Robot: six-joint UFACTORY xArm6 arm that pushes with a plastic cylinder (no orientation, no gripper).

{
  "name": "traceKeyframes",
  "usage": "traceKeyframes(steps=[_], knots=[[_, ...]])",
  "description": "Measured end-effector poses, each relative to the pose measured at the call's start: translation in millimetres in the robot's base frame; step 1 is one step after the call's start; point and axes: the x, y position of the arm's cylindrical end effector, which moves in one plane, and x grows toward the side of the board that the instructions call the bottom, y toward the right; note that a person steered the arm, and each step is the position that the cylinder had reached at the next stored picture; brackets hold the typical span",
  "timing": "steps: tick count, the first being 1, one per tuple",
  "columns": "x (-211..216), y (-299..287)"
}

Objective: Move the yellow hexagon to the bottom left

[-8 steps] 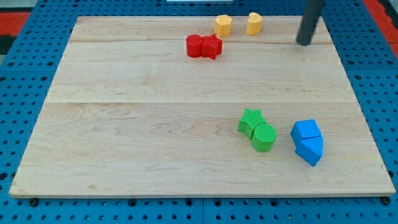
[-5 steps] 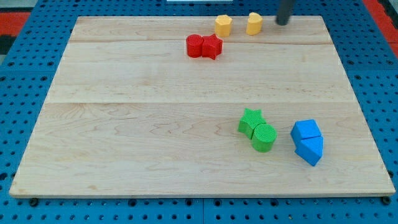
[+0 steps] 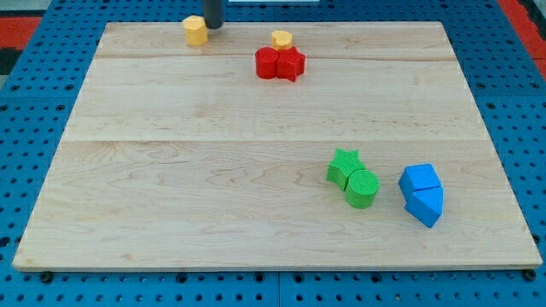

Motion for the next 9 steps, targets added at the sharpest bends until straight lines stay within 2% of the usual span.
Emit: traceKeyframes(steps=[1, 2, 3, 5, 7, 8, 9], knots=[[1.2, -67.6], [29.7, -76.8], [59.6, -71.7], [51.8, -50.5], [101.9, -39.6], [96.3, -5.9], [128.2, 11.6]])
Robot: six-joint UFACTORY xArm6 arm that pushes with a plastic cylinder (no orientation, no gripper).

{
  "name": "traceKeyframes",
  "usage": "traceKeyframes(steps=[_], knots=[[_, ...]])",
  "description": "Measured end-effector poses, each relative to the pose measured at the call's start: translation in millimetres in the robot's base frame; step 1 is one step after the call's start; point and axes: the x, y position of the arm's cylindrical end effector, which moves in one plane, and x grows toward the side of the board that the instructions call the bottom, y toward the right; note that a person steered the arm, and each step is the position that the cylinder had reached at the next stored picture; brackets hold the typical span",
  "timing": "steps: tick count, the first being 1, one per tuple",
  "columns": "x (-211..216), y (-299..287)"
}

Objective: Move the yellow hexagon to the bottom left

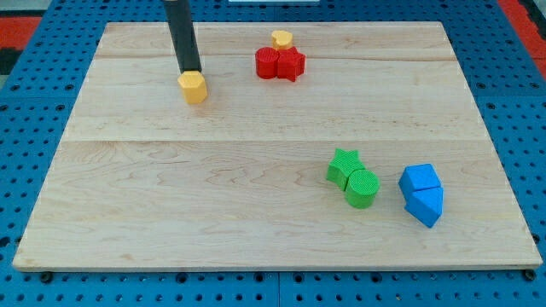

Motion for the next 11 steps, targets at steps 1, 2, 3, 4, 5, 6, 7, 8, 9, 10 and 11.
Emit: traceKeyframes(steps=[1, 2, 3, 4, 5, 6, 7, 8, 9, 10, 11], knots=[[38.1, 9.1], [102.1, -2.2], [150.0, -1.1], [163.3, 15.3], [210.0, 13.5], [239.1, 19.7], [248.2, 58.6], [298.6, 50.7], [291.6, 10.4], [263.9, -4.1], [238.6, -15.6]])
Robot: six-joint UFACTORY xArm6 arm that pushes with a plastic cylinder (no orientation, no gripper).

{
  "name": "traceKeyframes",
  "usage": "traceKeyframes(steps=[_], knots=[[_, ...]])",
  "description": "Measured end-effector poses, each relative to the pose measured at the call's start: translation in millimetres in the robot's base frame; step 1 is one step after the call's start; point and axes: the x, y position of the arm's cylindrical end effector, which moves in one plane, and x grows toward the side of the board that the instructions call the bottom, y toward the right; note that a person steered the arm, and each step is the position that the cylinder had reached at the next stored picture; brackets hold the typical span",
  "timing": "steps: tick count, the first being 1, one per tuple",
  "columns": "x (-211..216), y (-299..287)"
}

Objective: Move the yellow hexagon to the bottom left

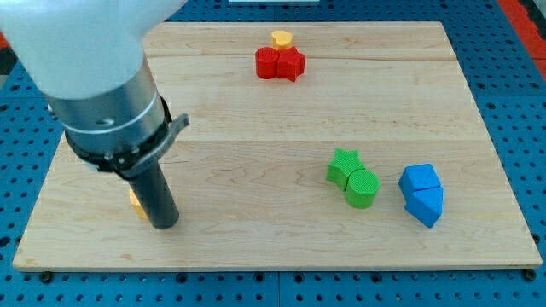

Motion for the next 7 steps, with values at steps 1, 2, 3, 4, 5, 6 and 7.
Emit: traceKeyframes(steps=[1, 2, 3, 4, 5, 6, 7], knots=[[-15.8, 8.2], [-27.3, -4.1], [-22.7, -54.1], [-43.0, -22.3], [-94.4, 30.9], [-141.3, 91.9], [-180.5, 176.5]])
